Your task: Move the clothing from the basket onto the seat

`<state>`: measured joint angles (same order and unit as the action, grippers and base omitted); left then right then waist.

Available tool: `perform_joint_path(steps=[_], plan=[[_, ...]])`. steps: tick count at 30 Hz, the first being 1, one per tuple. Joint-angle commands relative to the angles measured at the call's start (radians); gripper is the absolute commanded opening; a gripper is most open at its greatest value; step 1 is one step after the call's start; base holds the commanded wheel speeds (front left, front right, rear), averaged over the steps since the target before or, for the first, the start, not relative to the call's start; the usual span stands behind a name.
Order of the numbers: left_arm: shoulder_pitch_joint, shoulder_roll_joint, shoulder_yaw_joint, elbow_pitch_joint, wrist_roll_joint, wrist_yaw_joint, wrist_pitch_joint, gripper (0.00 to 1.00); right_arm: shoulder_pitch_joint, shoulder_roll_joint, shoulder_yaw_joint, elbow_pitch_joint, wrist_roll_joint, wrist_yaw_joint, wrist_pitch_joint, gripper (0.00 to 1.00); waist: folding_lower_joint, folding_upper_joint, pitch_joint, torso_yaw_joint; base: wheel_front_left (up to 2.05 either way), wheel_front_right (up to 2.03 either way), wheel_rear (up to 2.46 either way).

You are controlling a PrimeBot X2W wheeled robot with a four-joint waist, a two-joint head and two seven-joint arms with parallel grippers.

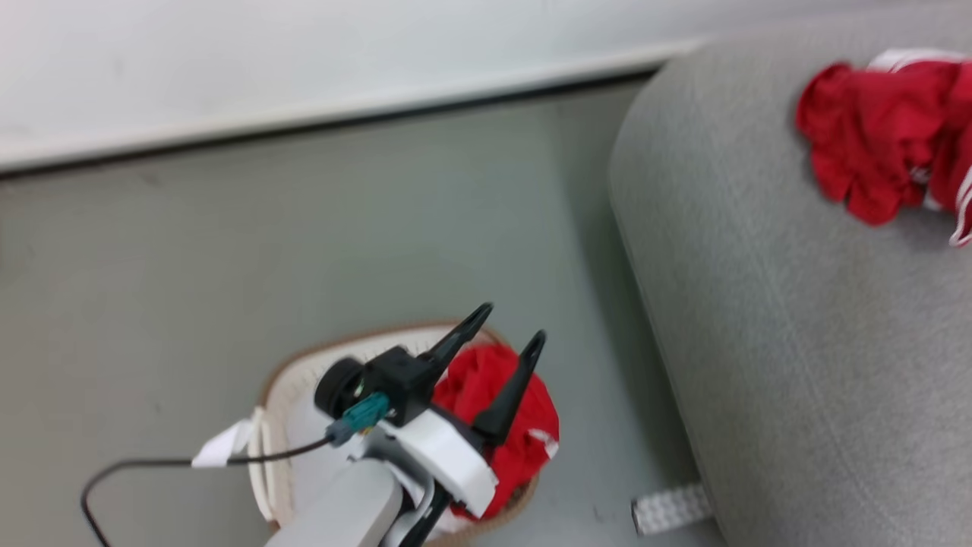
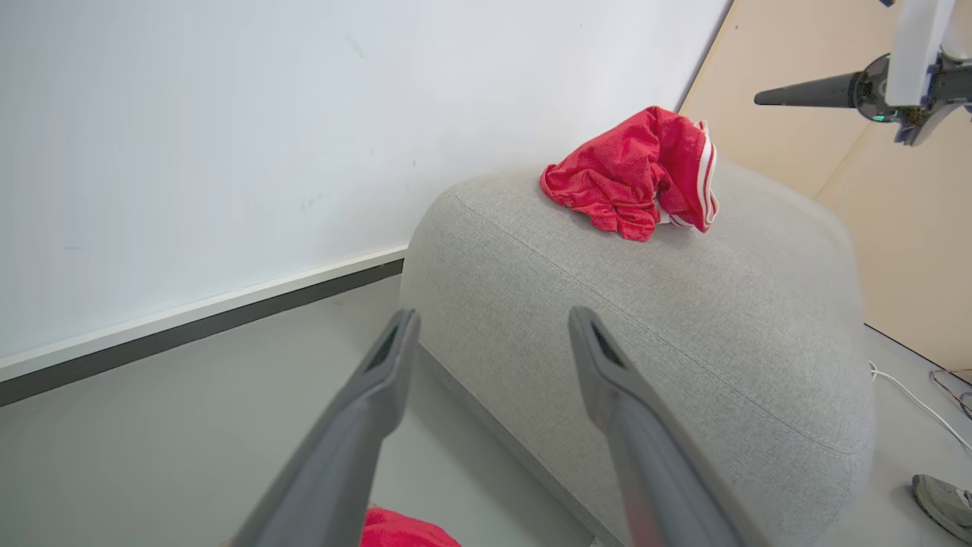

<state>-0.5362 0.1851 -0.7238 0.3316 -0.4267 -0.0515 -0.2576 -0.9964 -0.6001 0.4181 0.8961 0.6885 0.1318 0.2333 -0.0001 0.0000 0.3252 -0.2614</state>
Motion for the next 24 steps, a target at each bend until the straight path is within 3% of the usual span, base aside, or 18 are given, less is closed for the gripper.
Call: perform_joint_path(steps=[1,7,12,18,24], plan=[[0.043,-0.006,0.021,0.009,-0.023,0.009,-0.007,1.00,0.055,-0.029,0.025,-0.058,0.031,-0.002,-0.018,1.00,0.0001,0.0000,-0.129,0.019,0.00,0.00,0.00],[0.108,-0.001,0.092,0.001,-0.043,0.035,-0.007,1.00,0.156,-0.064,0.059,-0.248,0.086,-0.002,-0.127,1.00,0.0001,0.0000,-0.245,0.058,0.00,0.00,0.00],[0.152,0.015,0.170,-0.021,-0.048,0.063,-0.007,1.00,0.234,-0.056,0.044,-0.350,0.102,-0.002,-0.227,1.00,0.0001,0.0000,-0.289,0.083,0.00,0.00,0.00],[0.219,0.048,0.287,-0.059,-0.043,0.090,-0.007,1.00,0.371,-0.010,-0.005,-0.448,0.084,-0.002,-0.350,1.00,0.0001,0.0000,-0.319,0.121,0.00,0.00,0.00],[0.284,0.039,0.378,-0.071,-0.016,0.103,-0.007,1.00,0.564,0.070,-0.107,-0.534,0.050,-0.002,-0.435,1.00,0.0001,0.0000,-0.338,0.174,0.00,0.00,0.00]])
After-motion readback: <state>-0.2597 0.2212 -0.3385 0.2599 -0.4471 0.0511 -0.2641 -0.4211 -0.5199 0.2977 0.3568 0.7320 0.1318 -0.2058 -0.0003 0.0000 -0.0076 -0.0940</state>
